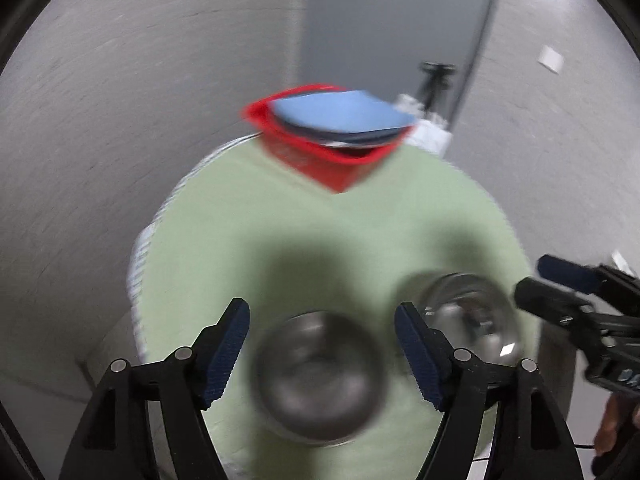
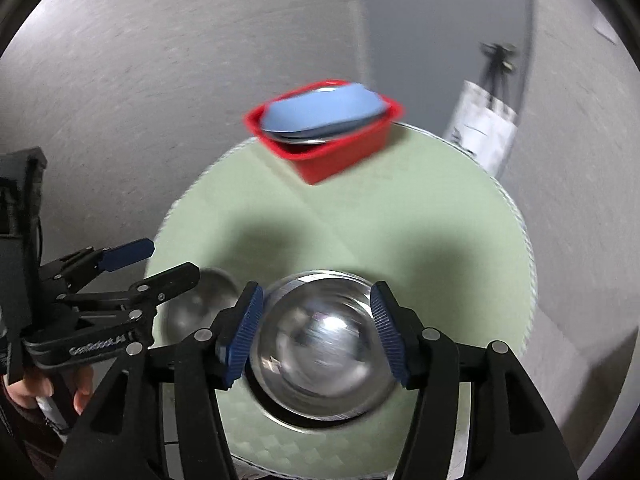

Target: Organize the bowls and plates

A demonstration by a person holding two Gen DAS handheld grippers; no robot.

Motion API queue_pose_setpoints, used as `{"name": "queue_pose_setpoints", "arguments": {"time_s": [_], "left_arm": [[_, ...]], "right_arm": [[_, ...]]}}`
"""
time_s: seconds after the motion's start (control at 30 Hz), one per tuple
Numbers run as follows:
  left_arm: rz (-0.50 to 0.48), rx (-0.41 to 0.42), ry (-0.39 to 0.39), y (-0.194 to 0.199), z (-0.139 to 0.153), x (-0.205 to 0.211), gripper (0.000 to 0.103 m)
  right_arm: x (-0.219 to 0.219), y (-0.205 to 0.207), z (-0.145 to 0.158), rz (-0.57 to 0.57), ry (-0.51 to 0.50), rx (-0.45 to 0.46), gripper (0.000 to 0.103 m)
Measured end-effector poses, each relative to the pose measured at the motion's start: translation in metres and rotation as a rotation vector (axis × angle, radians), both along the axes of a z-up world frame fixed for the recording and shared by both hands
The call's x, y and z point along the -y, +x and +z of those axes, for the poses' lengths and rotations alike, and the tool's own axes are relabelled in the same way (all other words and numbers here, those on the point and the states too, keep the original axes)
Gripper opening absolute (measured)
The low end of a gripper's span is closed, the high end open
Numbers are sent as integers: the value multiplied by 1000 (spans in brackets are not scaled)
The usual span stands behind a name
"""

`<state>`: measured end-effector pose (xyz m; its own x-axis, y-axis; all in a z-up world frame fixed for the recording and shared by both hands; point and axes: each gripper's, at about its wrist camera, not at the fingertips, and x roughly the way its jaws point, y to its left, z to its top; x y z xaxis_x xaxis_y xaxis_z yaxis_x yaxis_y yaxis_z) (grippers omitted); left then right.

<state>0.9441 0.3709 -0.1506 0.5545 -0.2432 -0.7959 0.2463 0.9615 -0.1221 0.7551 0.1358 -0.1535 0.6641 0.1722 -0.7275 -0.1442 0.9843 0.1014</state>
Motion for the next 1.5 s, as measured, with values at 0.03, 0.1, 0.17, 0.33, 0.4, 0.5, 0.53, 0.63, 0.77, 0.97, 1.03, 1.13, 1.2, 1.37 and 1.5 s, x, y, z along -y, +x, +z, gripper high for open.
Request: {"name": "queue_pose_setpoints", "arguments": {"time_s": [0.03,0.1,0.17,0.33,0.4,0.5,0.53,0.63,0.77,0.97,1.03,1.13,1.2,1.37,1.5], "left_arm": [[26,-16,-3,0,-5,-10,71],[75,-57,-16,-1,-21,-32,70],[102,-83,-15,-1,-31,-41,69],[127,-155,-25,0,-56,-43,68],[123,-170,-19,7,-65,-37,63],[114,-206,-29,12,-79,-32,42],[111,-216,-32,18,-79,-30,40],[107,-232,-23,27,-93,-26,31],[97,-245,-53,35,-100,-23,21],[90,-240,-60,41,-103,-17,12],[101,-239,-72,42,-102,-19,12],[119,-222,-90,38,-92,-25,11],[132,-200,-95,36,-82,-26,11],[151,-108,-106,28,-42,-22,11],[136,-18,-103,16,-7,-2,11]], "right_arm": [[-13,6,-1,33,-5,-9,58],[-30,15,-6,81,-14,-32,58],[-53,26,-15,143,-26,-69,58],[-91,57,-46,243,-108,-178,58],[-93,62,-56,254,-126,-196,58],[-94,73,-69,272,-156,-237,58],[-96,78,-74,285,-176,-256,58],[-103,85,-84,316,-192,-286,58],[-112,101,-99,336,-219,-325,53],[-114,110,-107,352,-222,-370,20],[-111,108,-104,352,-202,-364,18],[-104,105,-97,360,-156,-355,15],[-101,102,-89,363,-135,-334,14],[-87,93,-57,372,-55,-260,13],[-71,81,-27,367,-28,-191,13]]}}
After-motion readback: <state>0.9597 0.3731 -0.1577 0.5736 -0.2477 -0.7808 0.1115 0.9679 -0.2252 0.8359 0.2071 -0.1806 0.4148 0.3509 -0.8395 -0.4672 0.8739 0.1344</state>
